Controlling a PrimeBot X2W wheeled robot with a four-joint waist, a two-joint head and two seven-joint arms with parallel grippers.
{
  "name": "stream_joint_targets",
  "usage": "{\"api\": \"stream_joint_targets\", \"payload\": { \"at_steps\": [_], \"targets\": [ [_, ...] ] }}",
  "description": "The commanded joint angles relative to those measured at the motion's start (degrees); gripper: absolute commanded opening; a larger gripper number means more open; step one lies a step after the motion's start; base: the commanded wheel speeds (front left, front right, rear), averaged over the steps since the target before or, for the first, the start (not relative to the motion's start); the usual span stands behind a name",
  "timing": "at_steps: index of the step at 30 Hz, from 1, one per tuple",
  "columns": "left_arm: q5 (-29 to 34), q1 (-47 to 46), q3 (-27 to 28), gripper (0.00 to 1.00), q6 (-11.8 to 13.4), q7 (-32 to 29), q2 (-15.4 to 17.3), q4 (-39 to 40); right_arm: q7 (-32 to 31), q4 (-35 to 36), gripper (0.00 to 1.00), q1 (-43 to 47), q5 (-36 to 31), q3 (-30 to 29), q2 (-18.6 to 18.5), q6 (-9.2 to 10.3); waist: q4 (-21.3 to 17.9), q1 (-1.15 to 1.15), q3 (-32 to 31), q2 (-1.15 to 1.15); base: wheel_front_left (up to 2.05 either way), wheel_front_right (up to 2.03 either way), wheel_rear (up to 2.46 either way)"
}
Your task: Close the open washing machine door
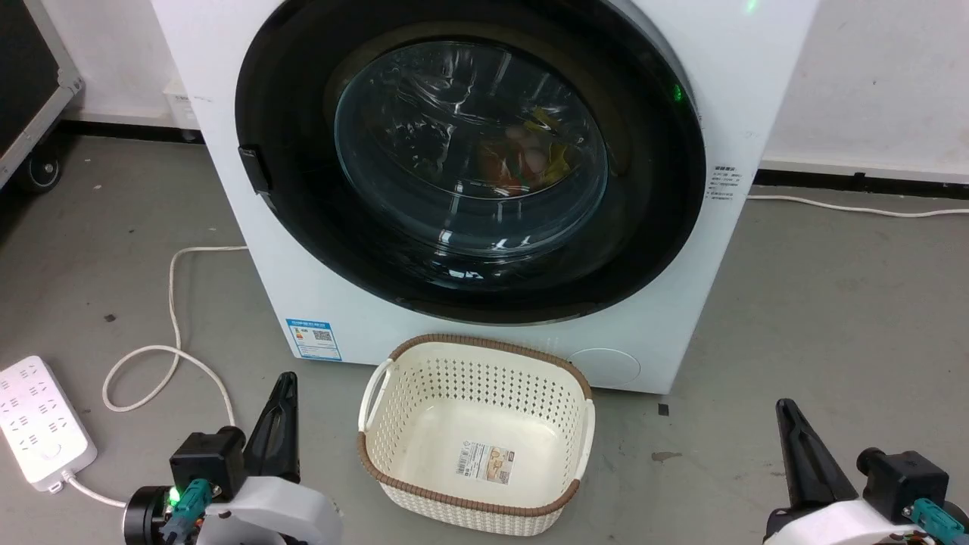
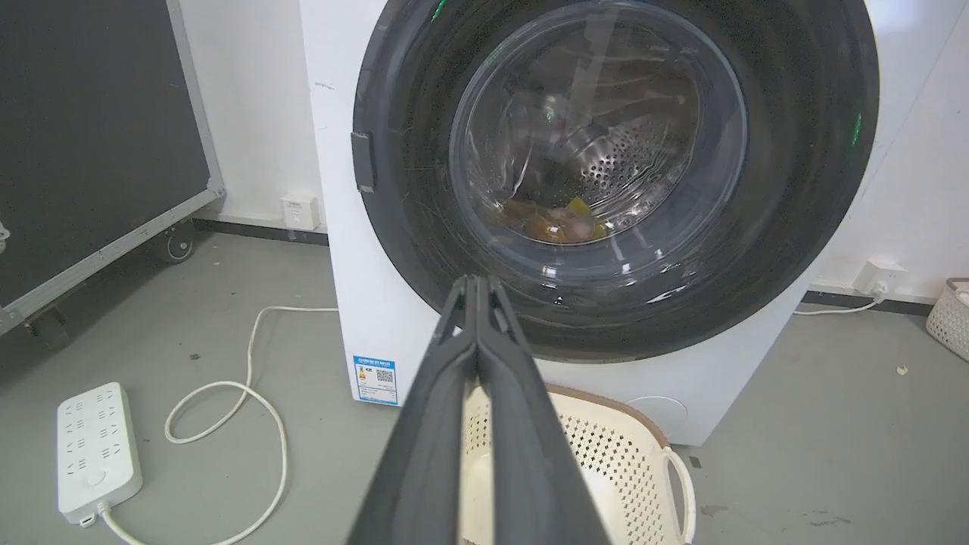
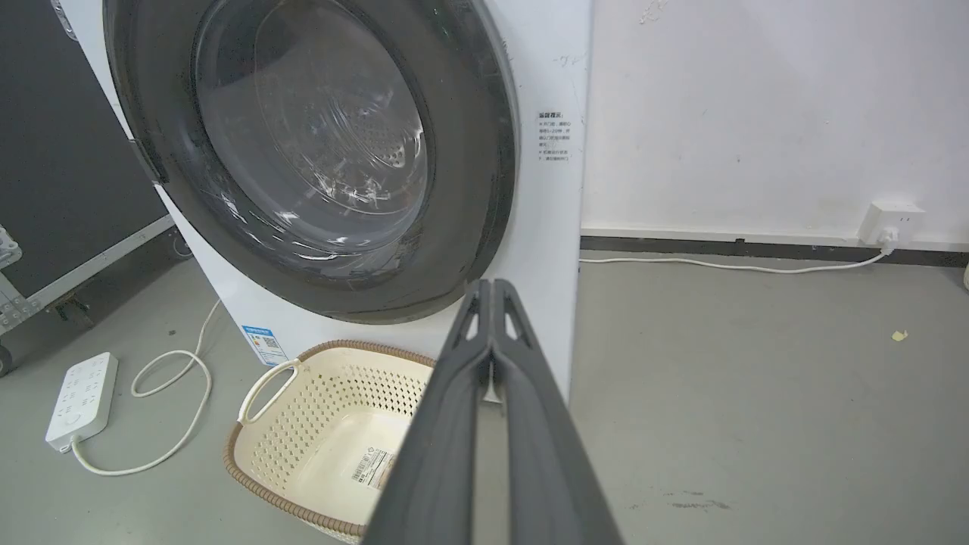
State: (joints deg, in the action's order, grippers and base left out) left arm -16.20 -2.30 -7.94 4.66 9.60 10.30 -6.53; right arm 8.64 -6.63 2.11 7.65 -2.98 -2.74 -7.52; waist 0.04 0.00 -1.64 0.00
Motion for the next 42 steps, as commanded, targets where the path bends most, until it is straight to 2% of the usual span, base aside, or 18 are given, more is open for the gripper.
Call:
{"api": "stream_joint_targets", "payload": {
  "at_steps": [1, 42],
  "targets": [
    [0.7, 0.2, 0.4, 0.0, -0.3, -0.3, -0.1, 0.4, -0.3, 0.6, 0.0, -0.2, -0.4, 0.1, 0.0, 0.0, 0.0, 0.0, 0.0, 0.0, 0.0, 0.0, 0.0],
    [6.2, 1.0, 3.1, 0.0, -1.9, -3.6, -2.7, 2.6, -3.3, 2.7, 0.0, -0.9, -3.0, 1.2, -0.1, 0.01, 0.0, 0.0, 0.6, 0.0, 0.0, 0.0, 0.0]
  ]
}}
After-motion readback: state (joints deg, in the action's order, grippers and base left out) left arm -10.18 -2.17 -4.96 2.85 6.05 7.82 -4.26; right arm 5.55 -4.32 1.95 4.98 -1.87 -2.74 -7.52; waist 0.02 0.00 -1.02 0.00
